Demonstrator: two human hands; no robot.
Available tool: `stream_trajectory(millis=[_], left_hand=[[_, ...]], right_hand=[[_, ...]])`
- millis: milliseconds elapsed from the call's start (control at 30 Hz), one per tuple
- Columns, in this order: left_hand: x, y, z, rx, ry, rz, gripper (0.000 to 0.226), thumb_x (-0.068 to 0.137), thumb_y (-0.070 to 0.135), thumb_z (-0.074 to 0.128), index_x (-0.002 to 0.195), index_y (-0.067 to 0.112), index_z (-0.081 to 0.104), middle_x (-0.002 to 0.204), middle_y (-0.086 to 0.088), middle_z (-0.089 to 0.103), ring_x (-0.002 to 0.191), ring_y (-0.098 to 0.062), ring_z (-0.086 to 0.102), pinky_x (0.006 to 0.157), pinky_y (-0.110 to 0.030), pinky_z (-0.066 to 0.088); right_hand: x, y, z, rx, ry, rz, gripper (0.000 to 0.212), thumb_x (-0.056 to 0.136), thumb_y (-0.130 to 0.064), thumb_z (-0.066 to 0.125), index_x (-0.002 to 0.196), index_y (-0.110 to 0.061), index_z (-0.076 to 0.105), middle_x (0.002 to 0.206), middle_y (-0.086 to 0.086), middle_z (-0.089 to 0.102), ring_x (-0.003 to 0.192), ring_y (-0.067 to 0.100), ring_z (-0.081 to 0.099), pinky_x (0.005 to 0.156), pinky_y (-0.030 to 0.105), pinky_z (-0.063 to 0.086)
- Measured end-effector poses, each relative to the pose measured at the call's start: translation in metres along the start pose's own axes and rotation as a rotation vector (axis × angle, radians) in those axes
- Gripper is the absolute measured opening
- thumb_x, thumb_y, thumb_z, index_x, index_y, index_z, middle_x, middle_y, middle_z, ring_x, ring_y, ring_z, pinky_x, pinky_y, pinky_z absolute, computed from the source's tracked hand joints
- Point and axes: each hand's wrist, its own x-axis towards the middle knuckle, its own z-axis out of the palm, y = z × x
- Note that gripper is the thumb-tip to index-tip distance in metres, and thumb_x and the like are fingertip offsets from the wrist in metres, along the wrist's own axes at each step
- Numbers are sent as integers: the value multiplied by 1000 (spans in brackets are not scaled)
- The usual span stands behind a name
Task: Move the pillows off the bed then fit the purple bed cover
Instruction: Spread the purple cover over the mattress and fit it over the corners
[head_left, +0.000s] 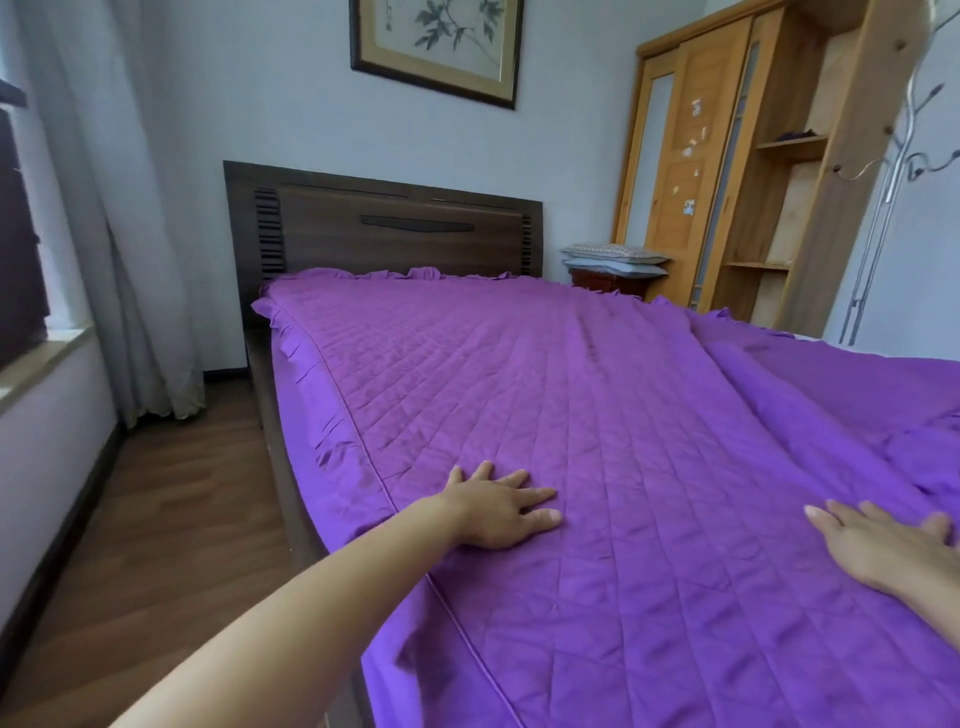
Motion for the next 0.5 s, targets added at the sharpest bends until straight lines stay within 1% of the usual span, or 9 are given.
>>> stream_trajectory(millis=[33,67,100,133,167,200,300,400,500], left_hand=[[1,5,-1,-4,12,18,58,89,68,17,144,49,13,158,10,5,145,-32,-2,112,-62,-3],[4,10,-2,-7,44,23,57,90,68,17,144,48,14,158,10,6,146,-32,-2,112,-62,-3],[8,13,-4,2,95,11,57,90,67,17,144,48,13,158,10,5,146,-32,-2,112,-63,-3],[11,12,-5,23,153,-22,58,89,68,18,144,48,12,159,9,3,145,-32,-4,111,-64,-3],[14,10,-7,33,191,-63,59,89,68,18,144,49,10,159,9,1,145,-33,-5,110,-65,-3],[19,11,-7,24,194,-98,59,88,69,17,143,50,8,159,9,0,145,-33,-6,109,-67,-3],[36,26,-4,12,120,-117,60,86,73,15,142,53,7,158,10,-3,145,-33,-8,107,-69,-3],[51,49,0,5,80,-86,61,85,74,15,142,54,7,158,11,-2,145,-31,-7,106,-70,-2],[57,55,7,22,74,-75,62,84,75,15,141,54,5,158,12,-2,146,-30,-5,106,-70,-2]], right_hand=[[-19,-3,-9,-14,50,31,118,40,-84,-34,141,-52,18,154,-24,15,145,21,12,103,69,-1],[-60,-14,-30,-9,96,44,106,56,-84,-26,143,-47,22,155,-19,19,145,26,10,104,68,-4],[-106,-31,-55,-41,141,41,87,75,-78,-13,143,-41,26,155,-13,23,144,33,8,106,68,-6],[-125,-47,-68,-88,168,70,71,88,-68,-1,144,-35,30,153,-7,27,142,38,7,107,68,-6],[-136,-63,-82,-116,208,61,64,93,-60,6,144,-31,31,153,-2,28,141,41,6,107,68,-4],[-144,-75,-88,-142,234,11,60,95,-57,9,146,-30,26,155,0,23,142,42,3,107,68,-4],[-138,-105,-89,-69,265,-213,58,95,-58,11,149,-37,5,159,-5,-1,144,37,-8,106,67,-7],[-132,-142,-93,26,261,-378,58,94,-62,10,148,-42,3,159,-7,-4,144,35,-8,107,65,-8],[-120,-148,-82,75,120,-408,57,93,-63,10,147,-45,6,159,-9,0,145,34,-4,108,66,-8]])
